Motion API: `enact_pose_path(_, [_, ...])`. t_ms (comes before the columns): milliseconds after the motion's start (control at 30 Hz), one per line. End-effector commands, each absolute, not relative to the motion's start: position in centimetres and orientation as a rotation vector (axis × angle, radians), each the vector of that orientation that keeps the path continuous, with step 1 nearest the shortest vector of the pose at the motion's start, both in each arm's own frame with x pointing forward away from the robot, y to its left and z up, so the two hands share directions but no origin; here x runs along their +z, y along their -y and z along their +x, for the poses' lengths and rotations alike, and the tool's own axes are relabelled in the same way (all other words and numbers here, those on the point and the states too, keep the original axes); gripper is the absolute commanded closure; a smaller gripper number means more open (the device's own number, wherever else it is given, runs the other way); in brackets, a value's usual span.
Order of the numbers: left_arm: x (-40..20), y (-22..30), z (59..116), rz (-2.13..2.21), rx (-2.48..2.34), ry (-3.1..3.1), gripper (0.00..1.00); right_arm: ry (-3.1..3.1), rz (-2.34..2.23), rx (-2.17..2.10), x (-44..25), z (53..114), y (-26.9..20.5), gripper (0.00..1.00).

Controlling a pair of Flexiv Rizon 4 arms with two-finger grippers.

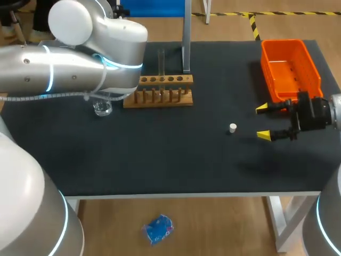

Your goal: Invert the test tube, pick up the pipette, mount the tip to pipette, aspirate from beaker and dispense into the tube, eject the tip, return the pipette, and cap with the stopper.

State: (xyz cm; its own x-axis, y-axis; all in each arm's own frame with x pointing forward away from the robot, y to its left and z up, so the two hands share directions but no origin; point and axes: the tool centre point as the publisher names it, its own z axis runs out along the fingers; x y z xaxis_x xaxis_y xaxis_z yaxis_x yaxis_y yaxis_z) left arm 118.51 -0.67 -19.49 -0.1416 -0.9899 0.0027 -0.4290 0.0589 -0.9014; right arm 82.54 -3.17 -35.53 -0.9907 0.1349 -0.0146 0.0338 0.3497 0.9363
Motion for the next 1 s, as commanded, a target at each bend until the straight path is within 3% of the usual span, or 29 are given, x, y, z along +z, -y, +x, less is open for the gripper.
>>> enact_pose_path(33, [-19.5,0.8,119.1,-1.46,-1.016,-1.674,1.0,-2.507,0.157,1.732,-35.5,82.5,3.1,0.0])
enact_pose_path(1000, [-21.5,0.6,119.9,-1.512,-0.952,-1.707,1.0,-2.507,0.157,1.732,-35.5,82.5,3.1,0.0])
